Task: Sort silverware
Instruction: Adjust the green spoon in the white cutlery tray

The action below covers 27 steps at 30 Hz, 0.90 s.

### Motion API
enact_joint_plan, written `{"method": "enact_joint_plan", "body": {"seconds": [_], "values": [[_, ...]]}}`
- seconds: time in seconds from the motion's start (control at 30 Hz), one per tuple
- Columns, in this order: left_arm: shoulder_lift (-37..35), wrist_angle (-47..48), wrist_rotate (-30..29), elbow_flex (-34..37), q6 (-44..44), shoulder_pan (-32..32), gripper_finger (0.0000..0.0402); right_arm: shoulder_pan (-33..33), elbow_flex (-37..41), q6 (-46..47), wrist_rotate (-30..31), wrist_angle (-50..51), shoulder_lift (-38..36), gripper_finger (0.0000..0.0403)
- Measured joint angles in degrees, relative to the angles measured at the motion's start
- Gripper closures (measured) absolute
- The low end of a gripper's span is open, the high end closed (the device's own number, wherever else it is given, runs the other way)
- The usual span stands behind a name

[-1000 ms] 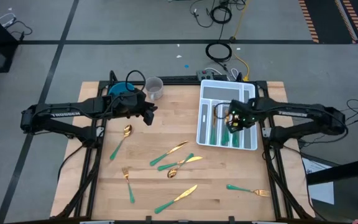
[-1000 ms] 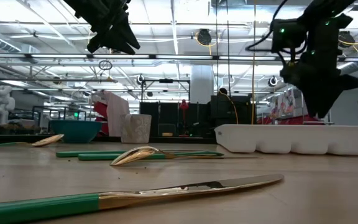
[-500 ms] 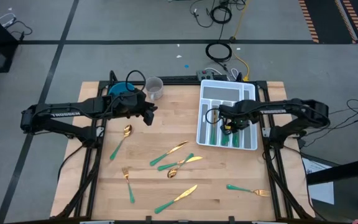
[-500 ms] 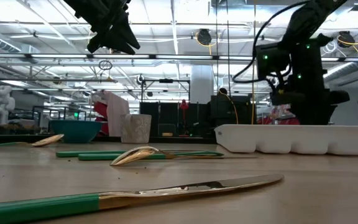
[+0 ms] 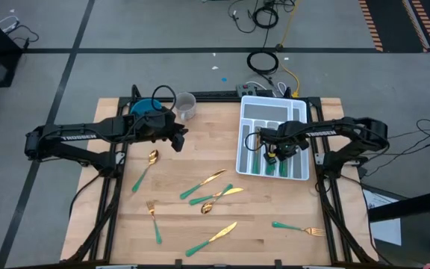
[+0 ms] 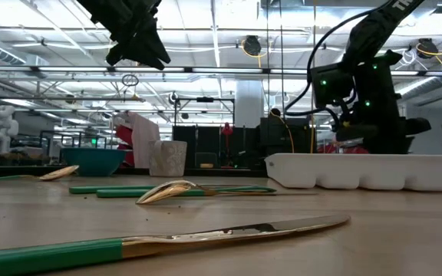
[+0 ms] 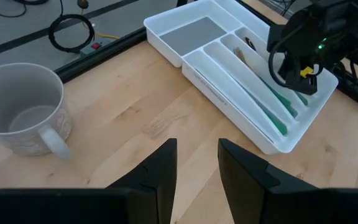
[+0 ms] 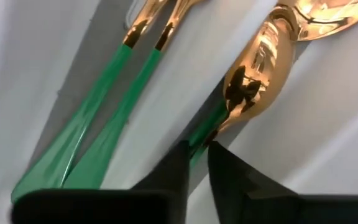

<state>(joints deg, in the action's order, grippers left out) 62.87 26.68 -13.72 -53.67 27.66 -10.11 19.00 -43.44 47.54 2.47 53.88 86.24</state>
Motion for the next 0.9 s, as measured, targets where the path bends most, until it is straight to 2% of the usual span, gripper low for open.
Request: {"method": "enact_joint_plan", "body": {"seconds": [0.13, 0.4, 0.77, 0.9], "values": [[0.0, -0.01, 0.0, 0.0, 0.0, 0.0, 0.0278, 0.01, 0.0, -1.09, 0.06, -0.74, -0.02, 0.0397], [0.0, -0.02, 0.01, 0.0, 0.0, 0.0, 0.0278, 0.06, 0.11, -1.89, -0.74, -0.61, -1.23, 0.0402], [0.0, -0.05, 0.0, 0.0, 0.1, 0.0, 0.0278, 0.04, 0.11, 0.0, -1.12, 1.04, -11.77, 0.0402], [0.0, -0.26, 0.01, 0.0, 0.37, 0.0, 0.0278, 0.07, 0.11, 1.67, 2.69, 1.06, -15.0, 0.0402]]}}
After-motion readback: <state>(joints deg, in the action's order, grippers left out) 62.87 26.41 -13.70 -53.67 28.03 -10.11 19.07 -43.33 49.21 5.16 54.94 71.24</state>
